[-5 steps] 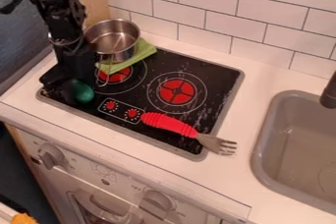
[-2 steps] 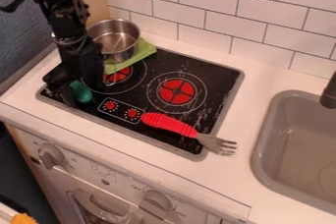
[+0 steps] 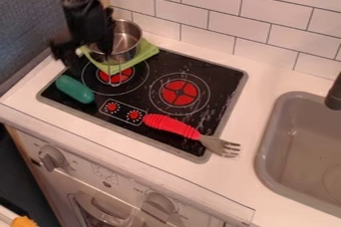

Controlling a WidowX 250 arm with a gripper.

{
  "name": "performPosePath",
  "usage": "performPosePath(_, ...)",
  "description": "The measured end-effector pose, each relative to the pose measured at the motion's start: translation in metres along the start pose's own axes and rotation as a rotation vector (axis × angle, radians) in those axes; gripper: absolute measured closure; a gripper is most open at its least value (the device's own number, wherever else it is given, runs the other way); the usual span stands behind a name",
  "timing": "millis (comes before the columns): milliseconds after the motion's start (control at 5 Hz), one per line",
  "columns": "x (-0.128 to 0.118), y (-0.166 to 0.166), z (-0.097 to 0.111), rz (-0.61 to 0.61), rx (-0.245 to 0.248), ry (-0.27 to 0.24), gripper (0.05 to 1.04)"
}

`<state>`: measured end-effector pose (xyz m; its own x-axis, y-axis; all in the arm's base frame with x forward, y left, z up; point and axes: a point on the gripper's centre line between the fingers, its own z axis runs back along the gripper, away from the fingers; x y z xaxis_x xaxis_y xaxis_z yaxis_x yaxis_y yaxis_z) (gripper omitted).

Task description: Move the green cucumber to the bottom left corner of the burner

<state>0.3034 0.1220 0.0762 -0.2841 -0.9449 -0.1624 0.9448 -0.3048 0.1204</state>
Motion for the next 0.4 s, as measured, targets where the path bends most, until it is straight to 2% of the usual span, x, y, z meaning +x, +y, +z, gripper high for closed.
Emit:
performPosePath(200, 0.0039, 0.0061, 0.0216, -0.041, 0.02, 0.009, 0.083)
performPosePath(400, 0.0035, 0.0065, 0.0224, -0.041, 0.022, 0.011, 0.083)
